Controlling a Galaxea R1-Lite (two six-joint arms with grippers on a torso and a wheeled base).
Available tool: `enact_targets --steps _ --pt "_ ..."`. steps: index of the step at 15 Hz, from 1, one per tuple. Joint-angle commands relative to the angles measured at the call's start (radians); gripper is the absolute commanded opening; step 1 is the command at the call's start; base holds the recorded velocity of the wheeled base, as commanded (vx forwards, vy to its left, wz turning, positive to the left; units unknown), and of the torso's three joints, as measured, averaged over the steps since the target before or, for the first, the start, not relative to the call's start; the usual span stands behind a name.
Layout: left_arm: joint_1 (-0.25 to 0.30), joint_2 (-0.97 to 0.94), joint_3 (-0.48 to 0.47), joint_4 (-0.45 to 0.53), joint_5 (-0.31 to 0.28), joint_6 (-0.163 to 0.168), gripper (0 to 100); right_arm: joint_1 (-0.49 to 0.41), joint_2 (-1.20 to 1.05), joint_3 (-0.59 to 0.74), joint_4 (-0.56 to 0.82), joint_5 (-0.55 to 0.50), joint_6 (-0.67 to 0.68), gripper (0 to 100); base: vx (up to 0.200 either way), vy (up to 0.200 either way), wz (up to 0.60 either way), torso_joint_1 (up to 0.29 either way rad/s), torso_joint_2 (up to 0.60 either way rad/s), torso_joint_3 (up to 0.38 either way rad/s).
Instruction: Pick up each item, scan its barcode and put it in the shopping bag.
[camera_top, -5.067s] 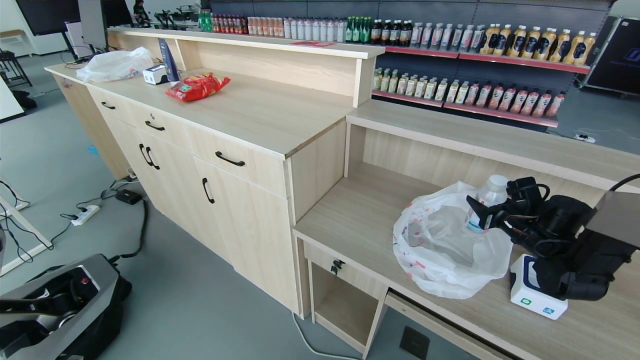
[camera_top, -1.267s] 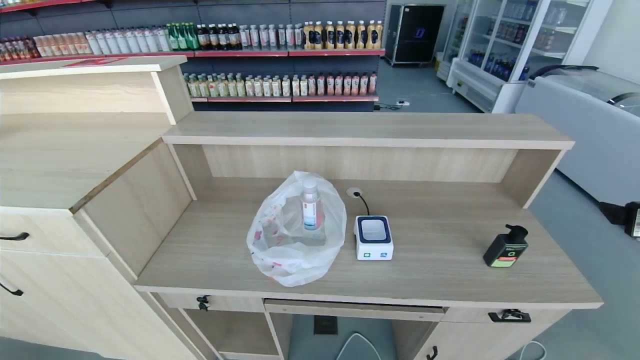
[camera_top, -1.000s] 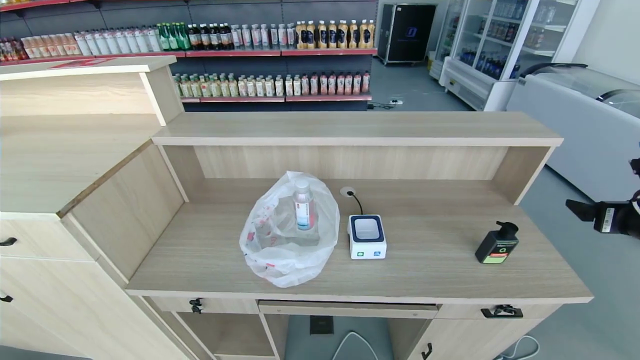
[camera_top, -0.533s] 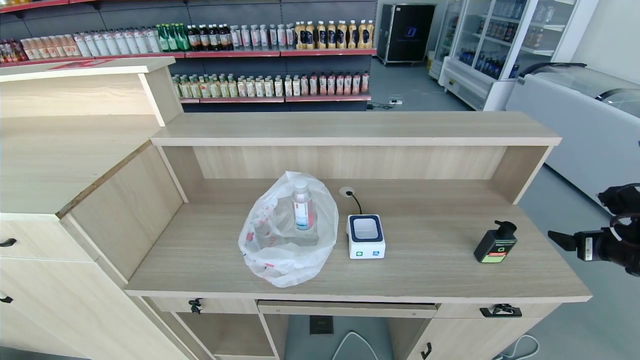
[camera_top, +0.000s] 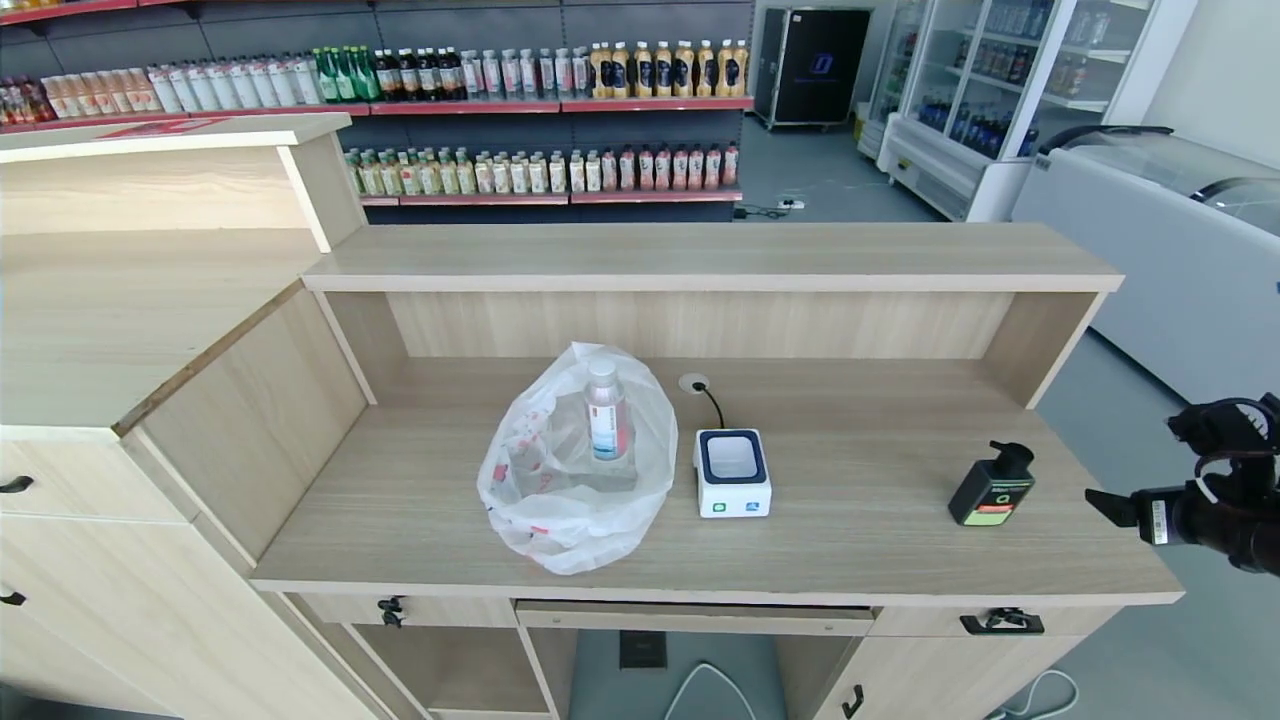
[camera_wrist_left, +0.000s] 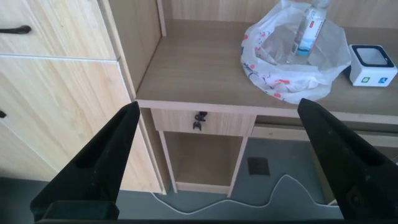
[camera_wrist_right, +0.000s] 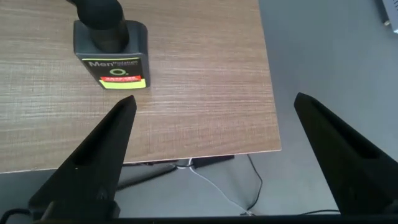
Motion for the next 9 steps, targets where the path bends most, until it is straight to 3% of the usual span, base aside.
enact_targets --steps 1,5,9 --pt "0.000 0.000 0.000 0.000 0.000 0.000 100 0.005 0.075 -0.003 -0.006 0.000 -0.003 100 0.000 0.000 0.00 0.000 0.00 0.000" --pt "-0.001 0.000 0.000 0.000 0.001 0.000 100 0.037 0.177 -0.021 -0.144 0.040 0.001 100 0.000 0.000 0.00 0.000 0.00 0.000" --pt "0.000 0.000 0.000 0.000 0.001 0.000 100 0.064 0.246 -0.089 -0.175 0.071 -0.001 100 0.000 0.000 0.00 0.000 0.00 0.000"
